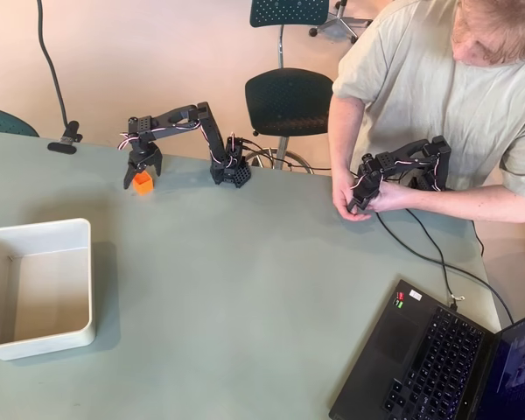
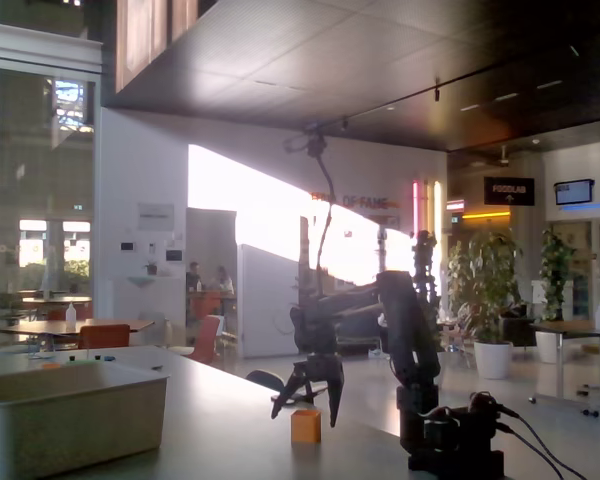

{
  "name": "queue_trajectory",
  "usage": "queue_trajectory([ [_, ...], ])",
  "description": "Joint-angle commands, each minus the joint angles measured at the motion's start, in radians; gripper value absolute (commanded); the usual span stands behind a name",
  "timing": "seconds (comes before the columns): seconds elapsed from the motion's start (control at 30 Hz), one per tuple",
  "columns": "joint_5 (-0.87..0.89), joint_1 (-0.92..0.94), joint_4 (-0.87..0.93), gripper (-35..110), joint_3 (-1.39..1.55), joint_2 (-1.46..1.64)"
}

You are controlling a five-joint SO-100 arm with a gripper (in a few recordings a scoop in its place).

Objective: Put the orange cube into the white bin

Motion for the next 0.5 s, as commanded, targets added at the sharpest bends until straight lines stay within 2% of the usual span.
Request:
queue_trajectory([
  [0.0, 0.006, 0.006, -0.006, 69, -0.002, 0.005],
  [0.13, 0.011, 0.006, -0.006, 65, -0.002, 0.005],
  [0.33, 0.011, 0.003, -0.032, 43, -0.002, 0.005],
  [0.47, 0.012, 0.005, -0.066, 38, 0.002, -0.02],
])
